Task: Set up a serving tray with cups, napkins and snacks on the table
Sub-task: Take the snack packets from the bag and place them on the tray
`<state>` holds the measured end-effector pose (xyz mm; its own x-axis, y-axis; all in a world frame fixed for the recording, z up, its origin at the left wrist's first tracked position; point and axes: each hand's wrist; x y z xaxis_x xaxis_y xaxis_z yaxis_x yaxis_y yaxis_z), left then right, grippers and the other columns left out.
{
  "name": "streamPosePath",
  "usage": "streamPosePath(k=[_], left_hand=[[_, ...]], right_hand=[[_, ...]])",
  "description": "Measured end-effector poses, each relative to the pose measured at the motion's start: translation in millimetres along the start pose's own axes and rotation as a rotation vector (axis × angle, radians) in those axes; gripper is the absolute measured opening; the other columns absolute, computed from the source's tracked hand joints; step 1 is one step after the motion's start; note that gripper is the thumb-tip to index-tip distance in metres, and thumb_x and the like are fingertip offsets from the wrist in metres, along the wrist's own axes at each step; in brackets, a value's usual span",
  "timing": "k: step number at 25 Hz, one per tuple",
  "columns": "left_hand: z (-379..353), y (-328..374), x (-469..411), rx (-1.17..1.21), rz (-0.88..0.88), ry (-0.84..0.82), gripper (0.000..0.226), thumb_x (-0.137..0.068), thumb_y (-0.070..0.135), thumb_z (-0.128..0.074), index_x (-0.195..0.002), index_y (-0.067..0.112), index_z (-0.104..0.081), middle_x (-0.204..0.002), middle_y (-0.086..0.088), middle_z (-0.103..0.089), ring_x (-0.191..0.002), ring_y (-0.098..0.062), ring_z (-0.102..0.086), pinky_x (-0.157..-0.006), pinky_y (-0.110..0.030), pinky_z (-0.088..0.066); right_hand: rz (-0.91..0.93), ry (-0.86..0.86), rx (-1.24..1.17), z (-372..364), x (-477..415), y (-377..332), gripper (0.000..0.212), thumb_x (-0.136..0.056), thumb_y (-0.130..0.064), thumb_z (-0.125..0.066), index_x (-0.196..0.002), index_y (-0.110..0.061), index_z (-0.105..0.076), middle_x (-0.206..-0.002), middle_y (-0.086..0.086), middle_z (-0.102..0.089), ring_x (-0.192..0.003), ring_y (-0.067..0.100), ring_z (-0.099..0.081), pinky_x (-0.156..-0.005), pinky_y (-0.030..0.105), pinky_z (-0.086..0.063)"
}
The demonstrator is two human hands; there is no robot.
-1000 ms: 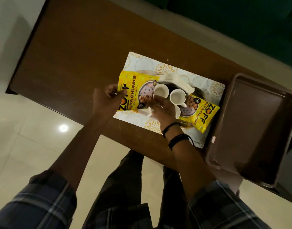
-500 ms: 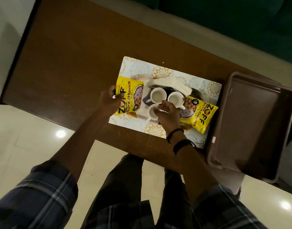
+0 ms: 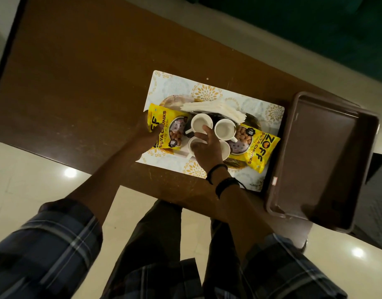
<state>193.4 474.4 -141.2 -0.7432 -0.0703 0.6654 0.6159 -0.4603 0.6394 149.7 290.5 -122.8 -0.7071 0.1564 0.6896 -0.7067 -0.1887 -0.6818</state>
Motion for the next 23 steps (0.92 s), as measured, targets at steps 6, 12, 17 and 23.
streamPosePath(k=[6, 12, 17, 23], left_hand=[[-9, 19, 21, -0.340, -0.068, 0.139, 0.079, -0.094, 0.031, -0.053, -0.151, 0.006, -0.004, -0.161, -0.014, -0.006, -0.148, -0.033, 0.005, -0.119, -0.046, -0.002], [-58, 57, 66, -0.221, -0.275, 0.178, 0.072, -0.091, 0.026, -0.058, -0.149, 0.009, -0.019, -0.157, -0.012, -0.023, -0.148, -0.033, -0.010, -0.118, -0.046, -0.015], [-149, 91, 120, -0.178, -0.453, 0.044, 0.065, -0.087, 0.026, -0.057, -0.144, 0.006, -0.032, -0.146, -0.016, -0.041, -0.137, -0.031, -0.035, -0.112, -0.038, -0.030], [-266, 99, 168, -0.338, -0.418, -0.198, 0.071, -0.091, 0.029, -0.058, -0.148, 0.007, -0.022, -0.154, -0.013, -0.030, -0.141, -0.029, -0.031, -0.113, -0.037, -0.030]], right_hand=[[0.015, 0.071, -0.056, 10, 8, -4, 0.063, -0.085, 0.009, -0.056, -0.142, -0.007, -0.035, -0.132, 0.018, -0.057, -0.115, 0.026, -0.058, -0.087, 0.029, -0.049], [0.050, 0.297, -0.163, 63, 25, 12, 0.051, -0.087, 0.006, -0.057, -0.136, -0.004, -0.043, -0.118, 0.012, -0.060, -0.085, 0.002, -0.057, -0.074, 0.014, -0.048], [0.022, 0.458, -0.270, 152, 50, 57, 0.057, -0.082, 0.005, -0.066, -0.133, -0.006, -0.042, -0.106, 0.002, -0.057, -0.094, 0.018, -0.060, -0.076, 0.024, -0.053], [-0.117, 0.621, -0.137, 282, 78, 131, 0.069, -0.080, -0.007, -0.069, -0.138, -0.017, -0.033, -0.130, 0.005, -0.049, -0.118, 0.023, -0.052, -0.099, 0.039, -0.046]])
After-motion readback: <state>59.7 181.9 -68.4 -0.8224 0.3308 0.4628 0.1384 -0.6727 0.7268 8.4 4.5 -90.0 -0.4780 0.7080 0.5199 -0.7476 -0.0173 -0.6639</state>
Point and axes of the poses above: each hand's wrist, its own x-axis away from the middle knuckle, its own z-axis out of the back of the hand, y = z × x
